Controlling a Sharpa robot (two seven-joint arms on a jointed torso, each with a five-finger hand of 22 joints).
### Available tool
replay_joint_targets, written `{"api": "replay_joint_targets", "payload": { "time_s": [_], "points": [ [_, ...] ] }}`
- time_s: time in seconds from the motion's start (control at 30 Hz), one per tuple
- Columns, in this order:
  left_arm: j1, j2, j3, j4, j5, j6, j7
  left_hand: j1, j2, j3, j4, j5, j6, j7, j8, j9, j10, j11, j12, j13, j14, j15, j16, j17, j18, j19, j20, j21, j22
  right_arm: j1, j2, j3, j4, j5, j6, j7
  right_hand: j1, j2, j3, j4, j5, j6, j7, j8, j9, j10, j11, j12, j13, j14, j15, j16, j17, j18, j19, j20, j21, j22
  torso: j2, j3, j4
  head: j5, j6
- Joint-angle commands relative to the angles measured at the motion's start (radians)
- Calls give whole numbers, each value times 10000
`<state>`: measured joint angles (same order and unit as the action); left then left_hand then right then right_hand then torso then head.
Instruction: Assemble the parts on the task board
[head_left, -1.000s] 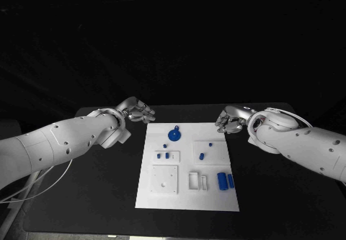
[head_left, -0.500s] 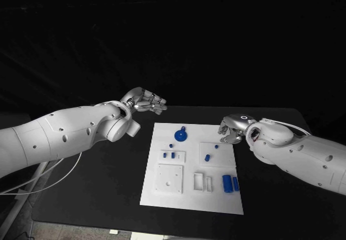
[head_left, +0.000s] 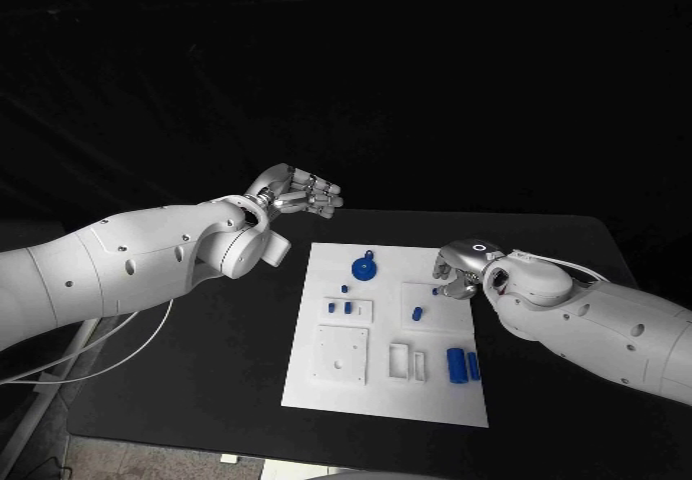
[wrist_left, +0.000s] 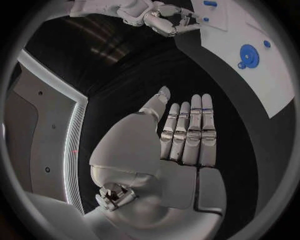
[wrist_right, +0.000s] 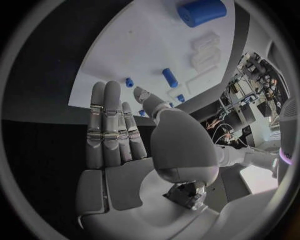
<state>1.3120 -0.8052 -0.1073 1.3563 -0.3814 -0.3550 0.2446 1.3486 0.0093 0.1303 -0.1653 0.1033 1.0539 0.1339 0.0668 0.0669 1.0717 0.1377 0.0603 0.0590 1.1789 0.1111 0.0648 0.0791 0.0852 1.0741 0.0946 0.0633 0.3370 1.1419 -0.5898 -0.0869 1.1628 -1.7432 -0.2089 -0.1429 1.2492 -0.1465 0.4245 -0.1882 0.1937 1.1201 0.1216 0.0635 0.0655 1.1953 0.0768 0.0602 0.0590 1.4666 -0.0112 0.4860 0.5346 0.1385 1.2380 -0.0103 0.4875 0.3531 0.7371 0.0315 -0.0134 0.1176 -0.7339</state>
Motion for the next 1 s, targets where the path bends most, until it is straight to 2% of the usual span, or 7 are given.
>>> {"api": "replay_joint_targets", "payload": {
  "time_s": [0.03, 0.2, 0.43, 0.47, 0.8, 0.9, 1.0],
  "points": [
    [26, 15, 11, 56, 301, -122, 331, 60, 55, -47, 12, 13, -5, 70, -31, -10, -33, 11, -11, -5, -45, 27, -33, -17, 59, 75, 25, 48, -58, -63, 84, -5, -98, -324, 13, -119, -24, -92, 155, -4, -36, 27, -40, -11, 3, 56, -18, -23, -5, 193, -86, 138, 36, 83, -45, 3, 107, 147, 9, 22, -4, -87, -46],
    [31, 28, 11, 90, 313, -121, 356, 44, 72, -80, 2, 12, -8, 73, -30, -10, -40, 19, -5, -3, -82, 41, -37, -17, 56, 165, 32, 66, -561, -159, 224, -15, -241, -343, 59, -102, -65, -115, 397, -48, -8, 30, -43, -11, 4, 65, -25, -22, -5, 153, -100, 403, 88, 81, -163, -49, 372, 502, 5, 28, -8, -109, -83],
    [32, 52, 12, 117, 338, -91, 404, 42, 74, -84, 0, 13, -12, 74, -30, -10, -43, 21, -5, -3, -87, 43, -37, -17, 56, 180, 33, 69, -643, -289, 390, -24, -413, -348, 33, -82, -86, -93, 656, -83, -111, 51, -46, -11, 4, 86, -29, -23, -5, 106, -109, 566, 99, 79, -288, -82, 546, 810, 9, 31, -6, -148, -118],
    [32, 54, 12, 117, 340, -88, 406, 28, 82, -99, -5, 13, -32, 79, -29, -10, -52, 25, -6, -3, -98, 47, -37, -17, 54, 229, 36, 77, -894, -300, 406, -24, -434, -348, 23, -81, -98, -98, 715, -86, -123, 62, -52, -14, 4, 99, -36, -27, -7, 99, -116, 592, 97, 82, -301, -87, 582, 876, 7, 30, -3, -156, -138],
    [33, 65, 12, 135, 374, -18, 402, 19, 83, -114, 6, 5, -61, 89, -34, -11, -65, 35, -5, -3, -106, 53, -38, -15, 56, 239, 43, 77, -964, -421, 609, -27, -670, -338, -39, -33, -131, -68, 1151, -67, -351, 105, -55, -13, 5, 131, -45, -26, -7, 73, -129, 740, 107, 66, -390, -142, 709, 1235, 15, 15, 8, -200, -180],
    [34, 56, 12, 141, 377, -4, 382, 17, 79, -130, 14, 0, -91, 98, -34, -12, -73, 44, -5, -2, -109, 56, -37, -13, 57, 246, 46, 78, -1015, -462, 643, -27, -702, -335, -5, -13, -47, 40, 1424, -111, -610, 267, -85, -4, 12, 311, -93, -28, -7, 120, -175, 870, 180, 67, -388, -194, 870, 1425, 11, 17, -7, -183, -194],
    [37, 46, 12, 146, 379, 15, 361, 14, 79, -135, 19, -3, -97, 99, -34, -12, -75, 47, -5, -2, -106, 56, -37, -11, 57, 249, 47, 78, -1027, -500, 656, -28, -714, -343, 9, -15, 74, 139, 1659, -208, -673, 487, -144, 10, 21, 637, -193, -19, 5, 173, -260, 1198, 404, 50, -402, -325, 1278, 1822, 12, 19, -12, -196, -216]
  ]
}}
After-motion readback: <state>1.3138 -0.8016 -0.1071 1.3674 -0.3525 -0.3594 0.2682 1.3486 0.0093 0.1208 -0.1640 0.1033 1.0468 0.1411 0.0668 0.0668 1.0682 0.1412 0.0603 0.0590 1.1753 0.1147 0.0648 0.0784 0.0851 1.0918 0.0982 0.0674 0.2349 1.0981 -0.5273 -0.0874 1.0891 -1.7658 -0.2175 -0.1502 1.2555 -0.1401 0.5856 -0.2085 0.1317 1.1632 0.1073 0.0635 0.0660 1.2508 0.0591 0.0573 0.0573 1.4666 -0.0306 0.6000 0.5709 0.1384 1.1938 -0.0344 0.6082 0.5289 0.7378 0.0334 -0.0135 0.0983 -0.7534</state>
